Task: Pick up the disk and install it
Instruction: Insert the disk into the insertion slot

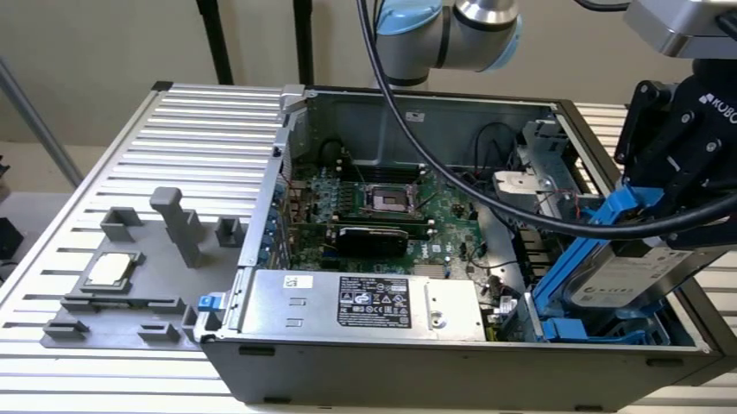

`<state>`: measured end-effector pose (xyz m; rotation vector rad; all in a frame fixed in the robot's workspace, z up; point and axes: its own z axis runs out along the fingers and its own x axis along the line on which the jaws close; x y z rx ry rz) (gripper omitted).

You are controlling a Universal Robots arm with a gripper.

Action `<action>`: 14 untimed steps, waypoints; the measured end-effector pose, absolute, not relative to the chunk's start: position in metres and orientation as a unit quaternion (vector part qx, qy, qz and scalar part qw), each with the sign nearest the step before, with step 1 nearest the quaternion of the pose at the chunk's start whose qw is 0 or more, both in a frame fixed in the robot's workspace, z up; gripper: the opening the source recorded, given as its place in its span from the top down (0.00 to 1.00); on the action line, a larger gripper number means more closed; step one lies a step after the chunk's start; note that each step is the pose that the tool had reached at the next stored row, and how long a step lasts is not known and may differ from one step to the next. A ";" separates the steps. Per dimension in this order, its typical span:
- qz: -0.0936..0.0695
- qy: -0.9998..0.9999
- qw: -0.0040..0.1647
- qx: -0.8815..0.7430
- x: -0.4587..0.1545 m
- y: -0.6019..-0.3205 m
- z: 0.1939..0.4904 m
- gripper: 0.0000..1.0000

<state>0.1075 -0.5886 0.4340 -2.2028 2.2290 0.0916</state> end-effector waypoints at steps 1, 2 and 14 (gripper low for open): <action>0.029 0.711 0.003 -0.703 0.108 -0.589 0.433 0.67; 0.030 0.711 0.003 -0.703 0.108 -0.589 0.433 0.67; 0.031 0.708 0.002 -0.705 0.109 -0.589 0.419 0.67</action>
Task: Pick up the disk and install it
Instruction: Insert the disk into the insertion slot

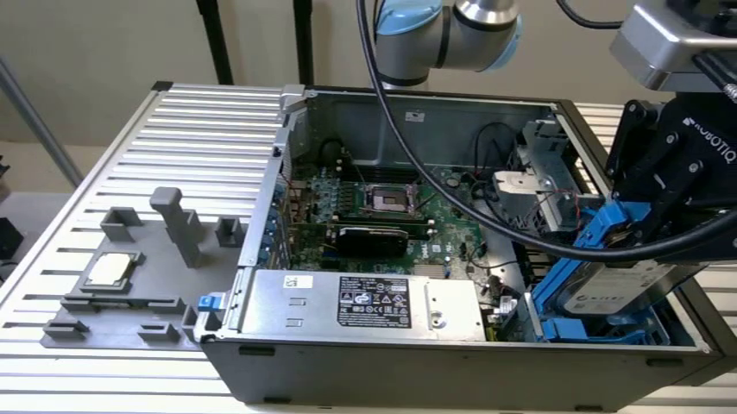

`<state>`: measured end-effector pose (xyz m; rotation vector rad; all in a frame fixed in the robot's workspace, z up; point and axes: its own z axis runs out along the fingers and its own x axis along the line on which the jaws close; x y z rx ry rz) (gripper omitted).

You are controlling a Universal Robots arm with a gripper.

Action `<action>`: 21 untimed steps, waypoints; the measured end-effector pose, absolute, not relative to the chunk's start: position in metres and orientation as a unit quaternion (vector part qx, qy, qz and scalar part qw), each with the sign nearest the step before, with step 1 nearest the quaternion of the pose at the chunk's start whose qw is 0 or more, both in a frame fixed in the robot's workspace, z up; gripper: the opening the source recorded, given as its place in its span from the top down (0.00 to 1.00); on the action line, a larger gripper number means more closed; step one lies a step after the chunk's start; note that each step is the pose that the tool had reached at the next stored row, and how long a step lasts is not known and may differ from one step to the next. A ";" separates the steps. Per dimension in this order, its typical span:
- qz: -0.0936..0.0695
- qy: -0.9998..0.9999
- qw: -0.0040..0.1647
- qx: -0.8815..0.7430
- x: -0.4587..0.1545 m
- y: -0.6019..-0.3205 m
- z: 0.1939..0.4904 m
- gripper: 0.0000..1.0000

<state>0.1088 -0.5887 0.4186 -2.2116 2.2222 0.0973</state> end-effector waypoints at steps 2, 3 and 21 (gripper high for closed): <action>0.031 0.708 0.002 -0.706 0.109 -0.589 0.416 0.67; 0.031 0.707 0.002 -0.706 0.109 -0.589 0.415 0.67; 0.033 0.699 0.004 -0.714 0.109 -0.588 0.391 0.67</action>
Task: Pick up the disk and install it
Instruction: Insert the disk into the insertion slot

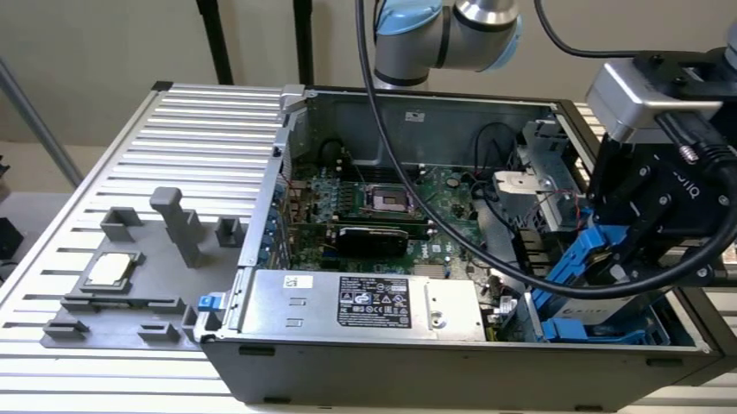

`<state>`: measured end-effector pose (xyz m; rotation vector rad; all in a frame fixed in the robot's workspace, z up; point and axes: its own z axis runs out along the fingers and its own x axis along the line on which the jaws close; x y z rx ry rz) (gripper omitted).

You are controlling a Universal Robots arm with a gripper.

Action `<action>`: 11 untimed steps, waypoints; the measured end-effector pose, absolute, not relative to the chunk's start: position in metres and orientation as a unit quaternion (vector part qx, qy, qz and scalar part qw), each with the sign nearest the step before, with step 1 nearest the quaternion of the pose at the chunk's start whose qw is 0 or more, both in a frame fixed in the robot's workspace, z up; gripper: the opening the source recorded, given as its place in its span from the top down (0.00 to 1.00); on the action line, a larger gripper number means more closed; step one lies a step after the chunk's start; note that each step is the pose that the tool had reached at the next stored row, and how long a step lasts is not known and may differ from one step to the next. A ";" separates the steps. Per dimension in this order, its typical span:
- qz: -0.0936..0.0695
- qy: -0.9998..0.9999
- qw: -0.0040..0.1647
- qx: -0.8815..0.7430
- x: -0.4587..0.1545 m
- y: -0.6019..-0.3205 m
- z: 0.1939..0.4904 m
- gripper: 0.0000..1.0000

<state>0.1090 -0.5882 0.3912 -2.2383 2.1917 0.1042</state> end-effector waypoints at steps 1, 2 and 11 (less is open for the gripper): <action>0.034 0.699 0.004 -0.714 0.109 -0.588 0.390 0.67; 0.034 0.699 0.004 -0.714 0.109 -0.588 0.389 0.67; 0.036 0.699 0.006 -0.714 0.109 -0.585 0.378 0.67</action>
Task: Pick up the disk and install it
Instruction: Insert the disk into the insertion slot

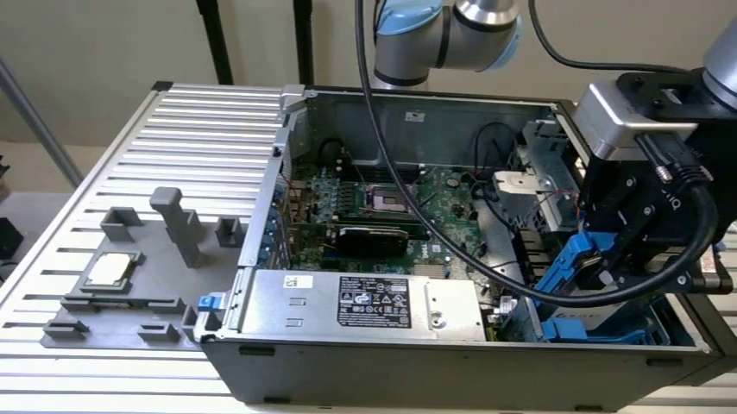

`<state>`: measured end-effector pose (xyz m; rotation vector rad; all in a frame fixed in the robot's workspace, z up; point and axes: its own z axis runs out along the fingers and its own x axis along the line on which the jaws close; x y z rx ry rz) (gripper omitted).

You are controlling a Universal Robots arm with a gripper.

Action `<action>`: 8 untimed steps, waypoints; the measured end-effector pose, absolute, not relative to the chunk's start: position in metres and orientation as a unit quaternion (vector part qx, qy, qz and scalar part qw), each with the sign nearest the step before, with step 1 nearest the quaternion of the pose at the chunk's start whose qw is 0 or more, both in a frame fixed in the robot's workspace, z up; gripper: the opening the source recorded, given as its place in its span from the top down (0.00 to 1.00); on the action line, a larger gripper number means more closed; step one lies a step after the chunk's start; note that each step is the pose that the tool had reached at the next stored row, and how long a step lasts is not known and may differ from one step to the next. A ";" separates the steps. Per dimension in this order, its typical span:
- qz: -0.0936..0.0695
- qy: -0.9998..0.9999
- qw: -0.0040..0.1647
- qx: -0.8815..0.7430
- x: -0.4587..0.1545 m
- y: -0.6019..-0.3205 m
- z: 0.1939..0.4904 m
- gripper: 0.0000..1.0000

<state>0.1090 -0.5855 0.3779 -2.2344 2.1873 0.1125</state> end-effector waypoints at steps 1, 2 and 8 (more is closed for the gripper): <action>0.036 0.699 0.006 -0.714 0.109 -0.585 0.377 0.67; 0.036 0.699 0.006 -0.714 0.109 -0.585 0.376 0.67; 0.036 0.699 0.006 -0.714 0.109 -0.585 0.374 0.66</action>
